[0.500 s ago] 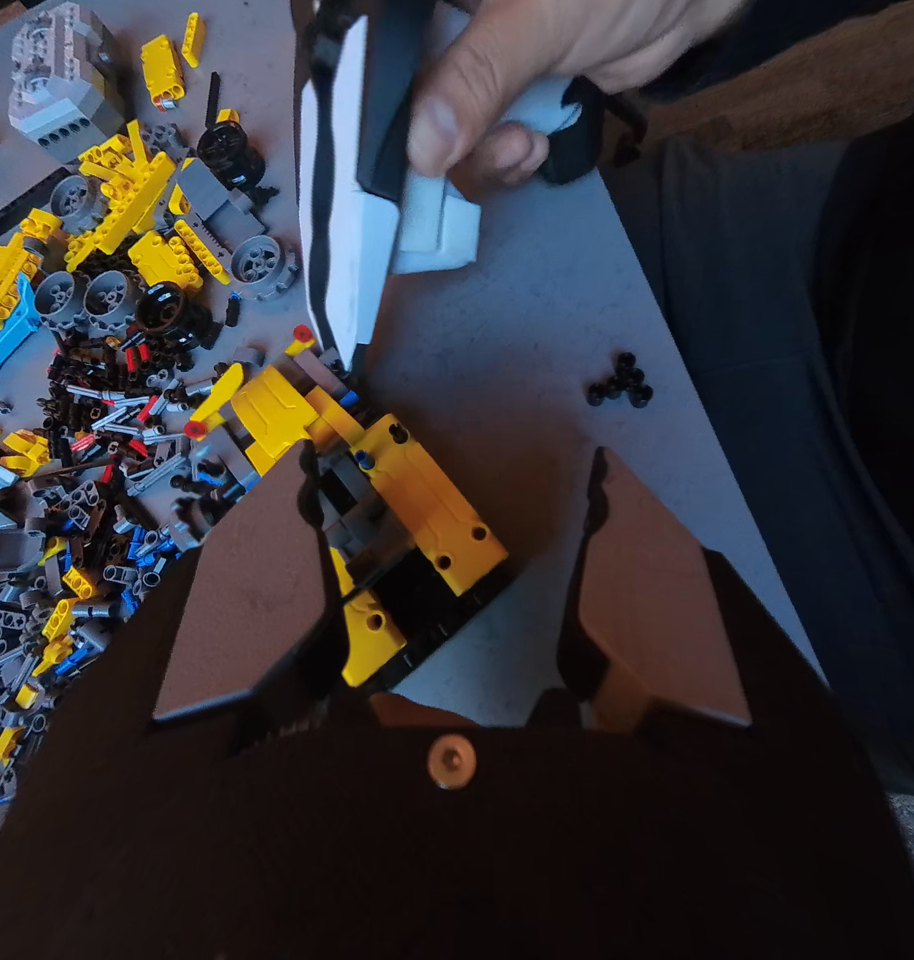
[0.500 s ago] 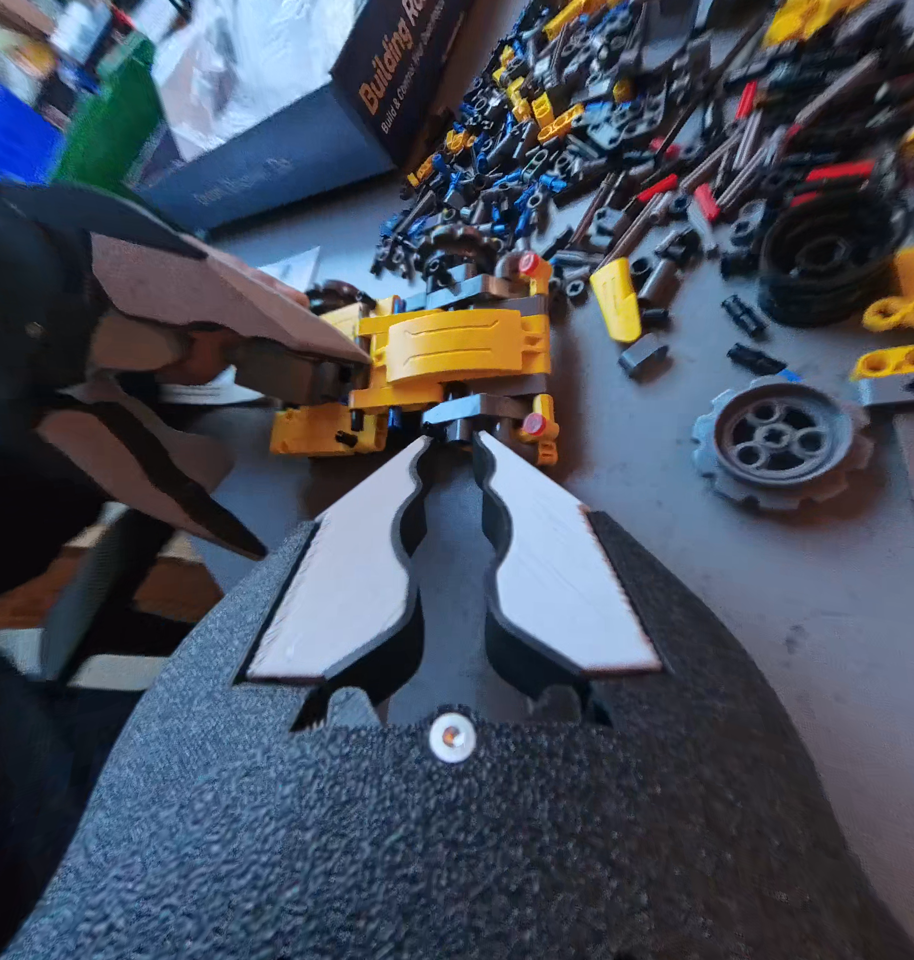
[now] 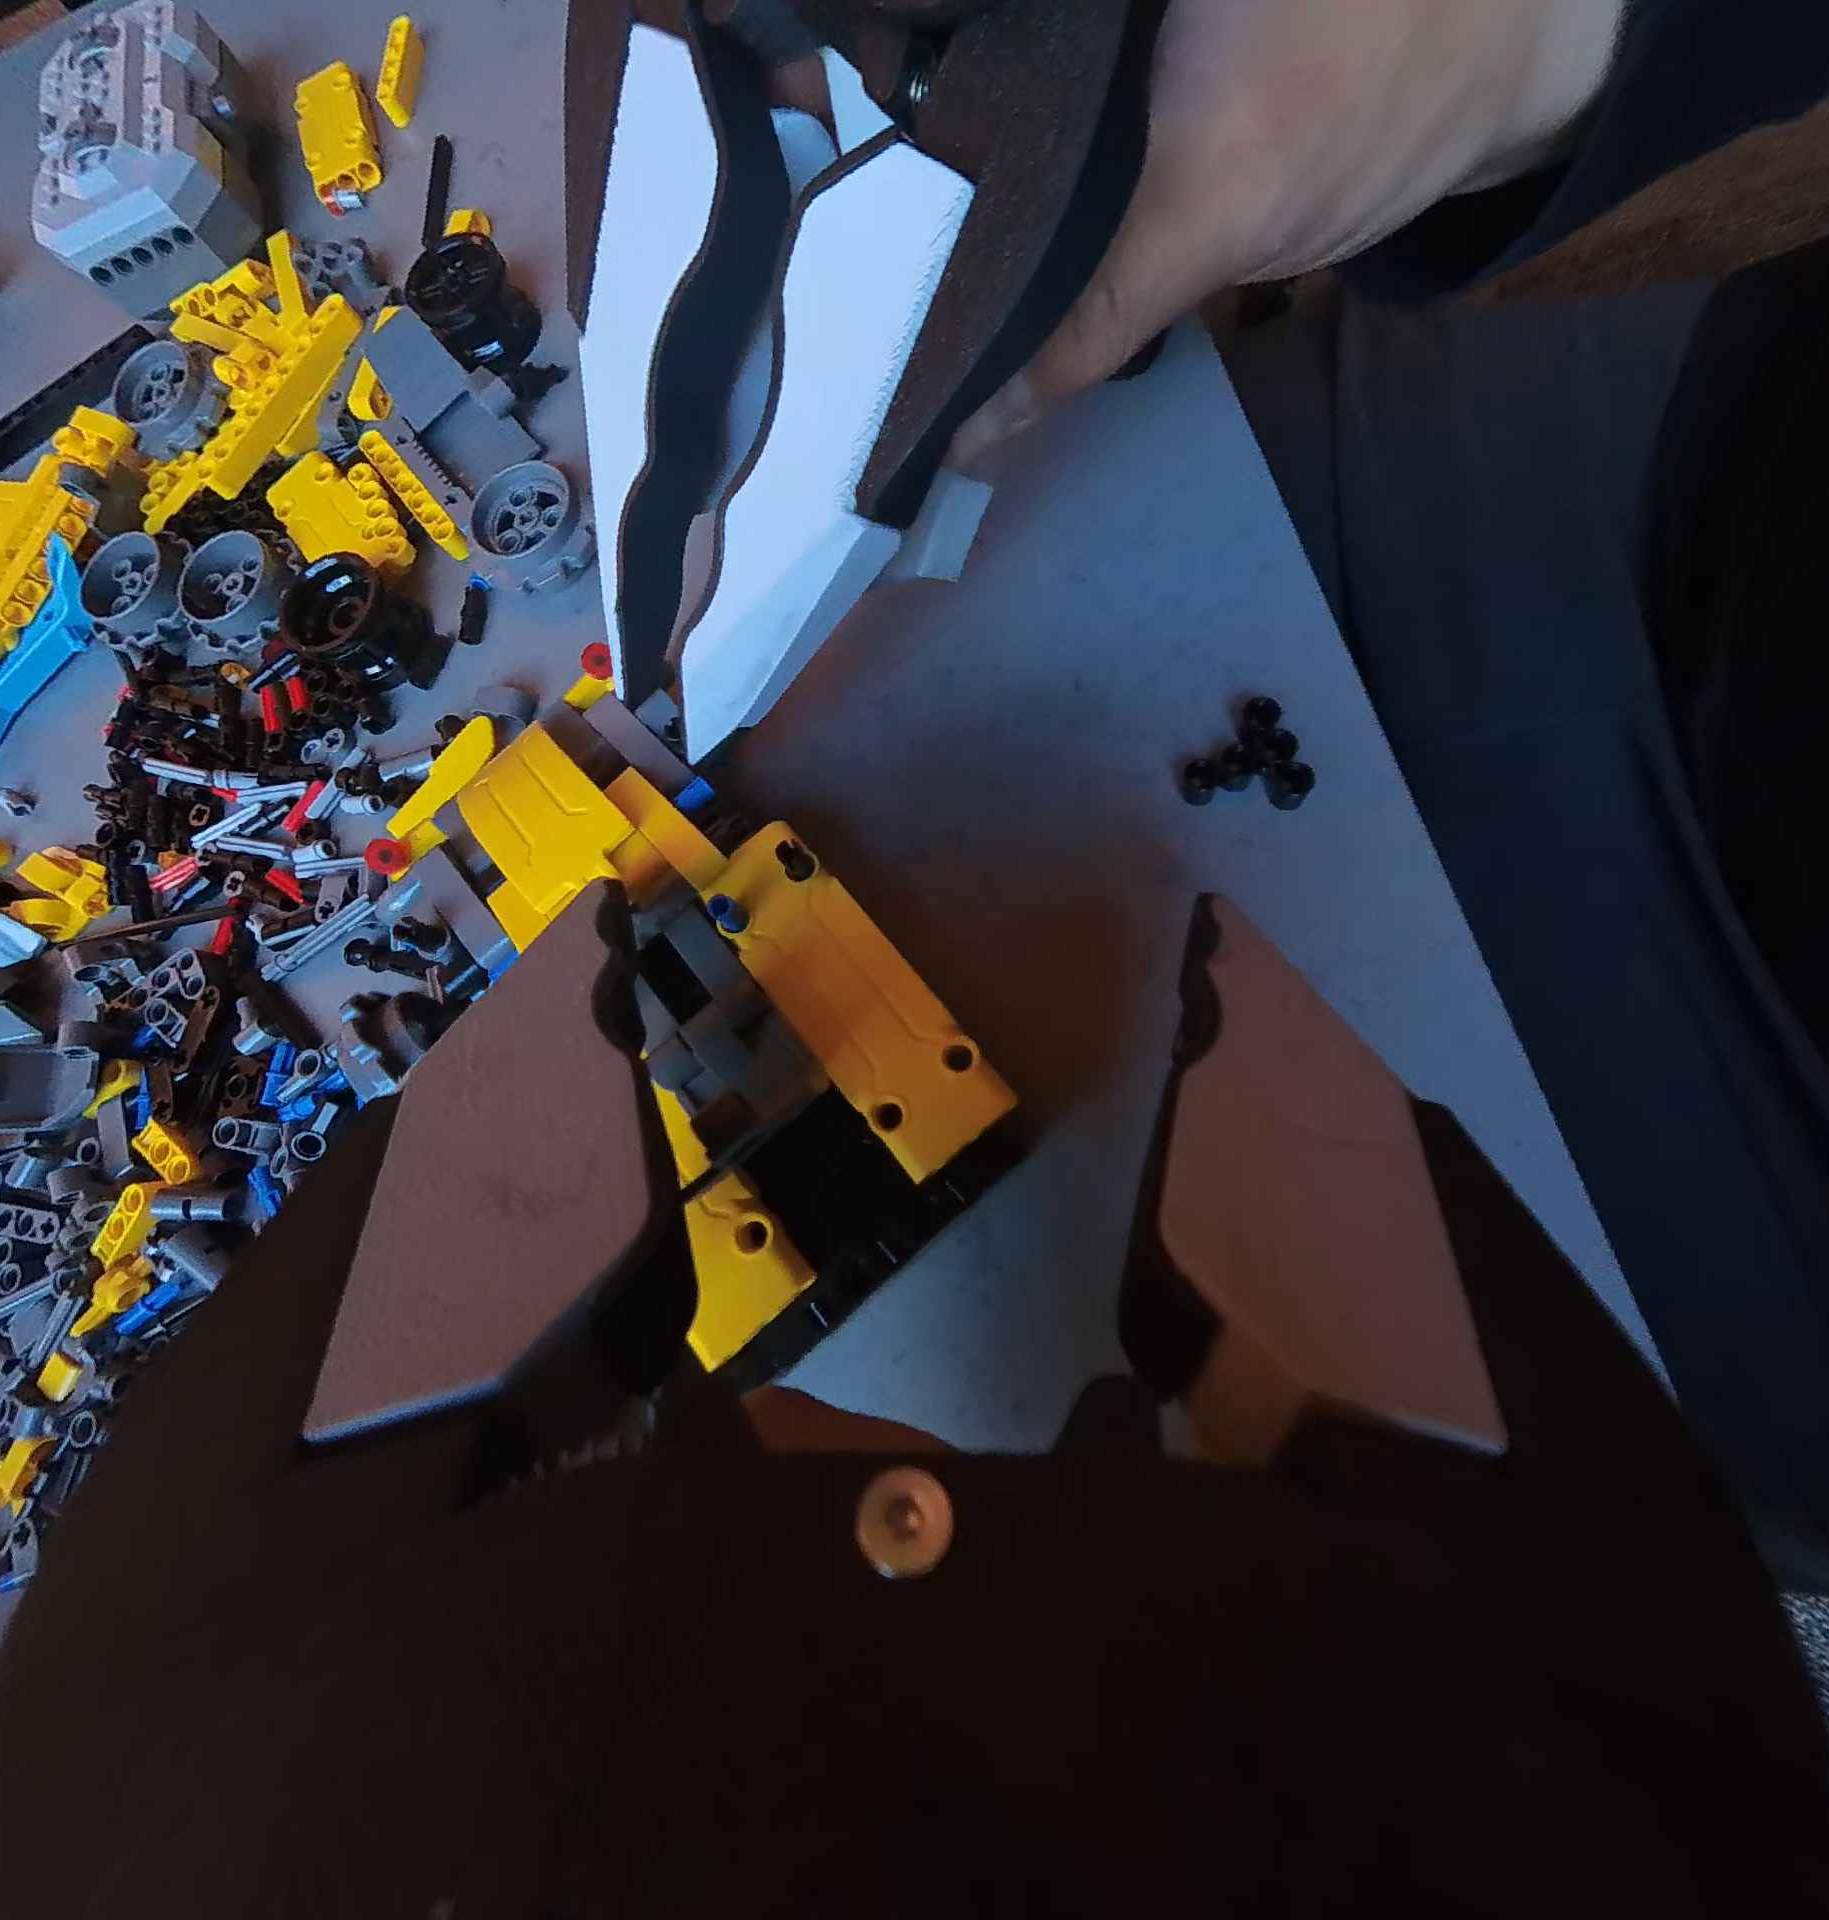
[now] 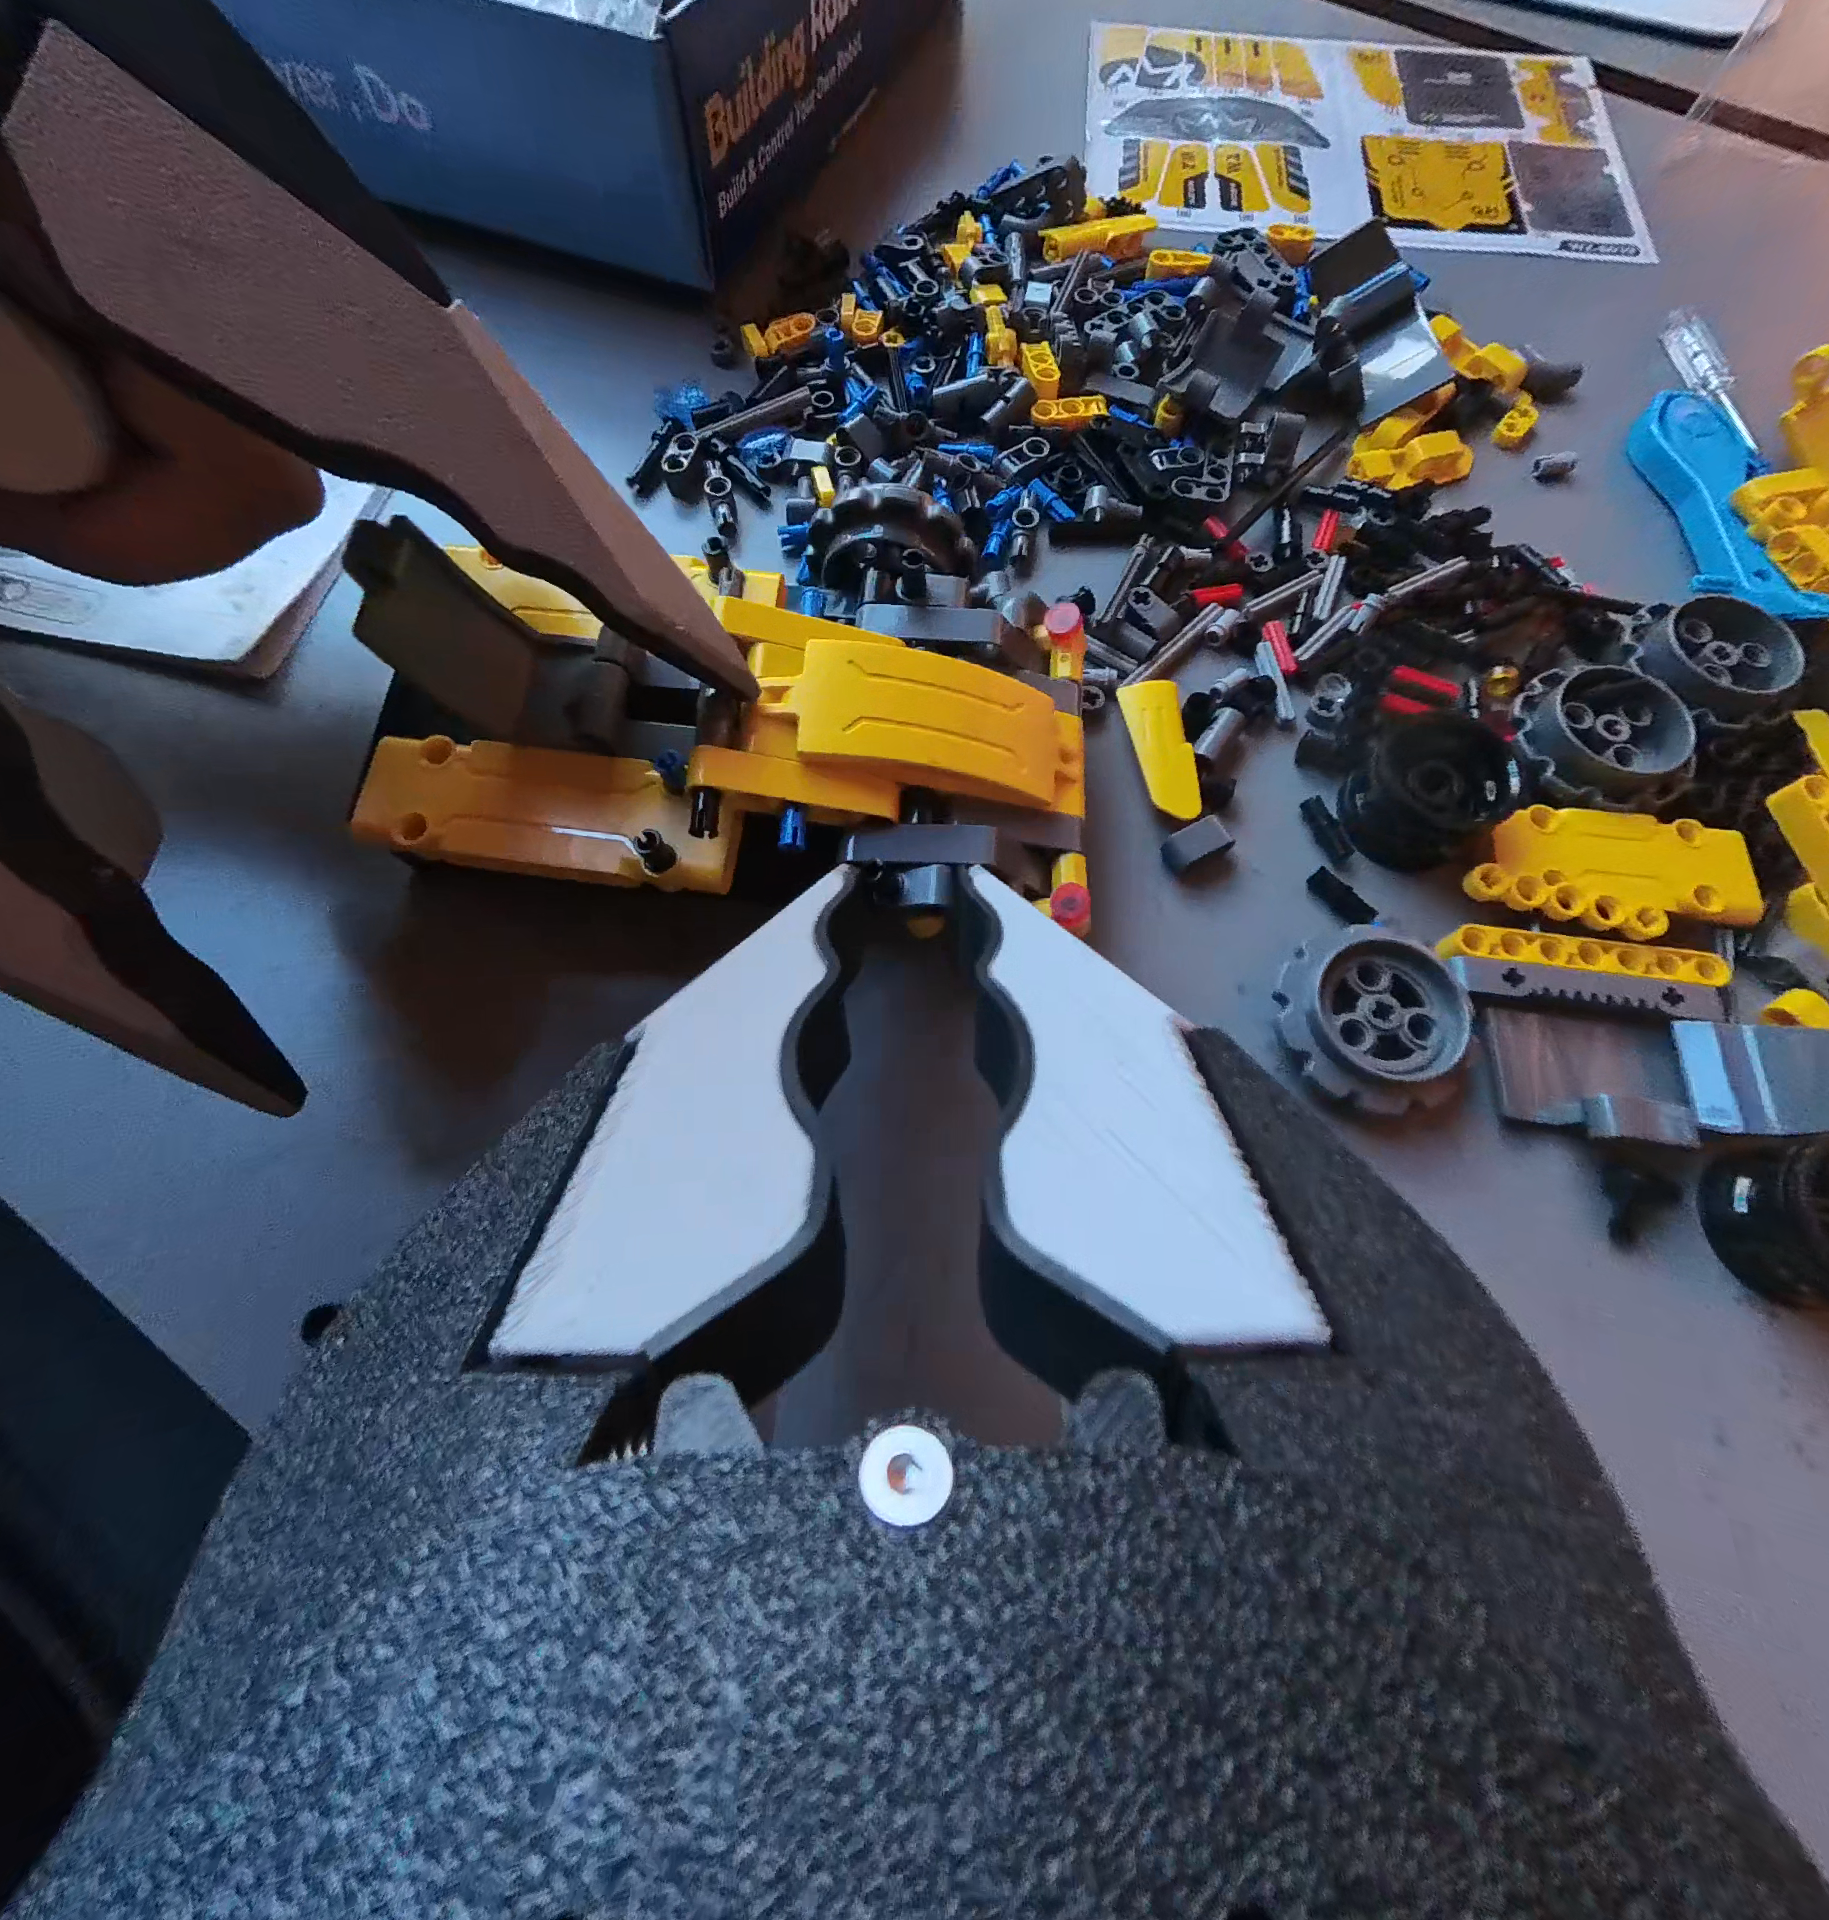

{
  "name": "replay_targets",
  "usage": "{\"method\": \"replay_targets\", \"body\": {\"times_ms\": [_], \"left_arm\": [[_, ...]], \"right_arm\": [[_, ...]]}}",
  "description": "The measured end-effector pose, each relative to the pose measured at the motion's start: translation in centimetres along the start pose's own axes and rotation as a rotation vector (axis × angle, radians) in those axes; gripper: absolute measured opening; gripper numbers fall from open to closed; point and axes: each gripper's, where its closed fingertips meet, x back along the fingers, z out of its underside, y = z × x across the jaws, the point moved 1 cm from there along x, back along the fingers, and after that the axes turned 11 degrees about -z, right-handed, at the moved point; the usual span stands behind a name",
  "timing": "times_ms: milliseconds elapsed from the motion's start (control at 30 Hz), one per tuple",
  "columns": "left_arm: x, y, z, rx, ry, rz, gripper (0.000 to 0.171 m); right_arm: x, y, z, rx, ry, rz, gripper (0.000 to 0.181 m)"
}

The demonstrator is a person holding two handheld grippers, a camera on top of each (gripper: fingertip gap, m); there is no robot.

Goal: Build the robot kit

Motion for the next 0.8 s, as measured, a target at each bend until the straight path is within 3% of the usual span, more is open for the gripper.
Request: {"method": "replay_targets", "body": {"times_ms": [100, 267, 500, 700, 800], "left_arm": [[0.0, 0.1, 0.1, 0.004, 0.000, -0.001, 0.103], [0.0, 0.0, 0.1, 0.012, -0.006, 0.007, 0.102], [-0.1, -0.1, 0.1, 0.009, -0.005, 0.011, 0.100], [0.2, 0.1, -0.1, 0.006, -0.015, 0.002, 0.099], [0.6, 0.6, -0.3, 0.025, -0.030, -0.010, 0.096]], "right_arm": [[-0.2, -0.2, -0.1, -0.068, -0.019, -0.044, 0.017], [-0.3, -0.6, -0.1, -0.354, -0.078, -0.268, 0.017], [-0.3, -0.6, -0.1, -0.604, -0.075, -0.507, 0.018], [0.0, -0.4, -0.5, -0.652, -0.070, -0.559, 0.018], [0.8, 0.3, -1.1, -0.601, -0.100, -0.544, 0.029]]}}
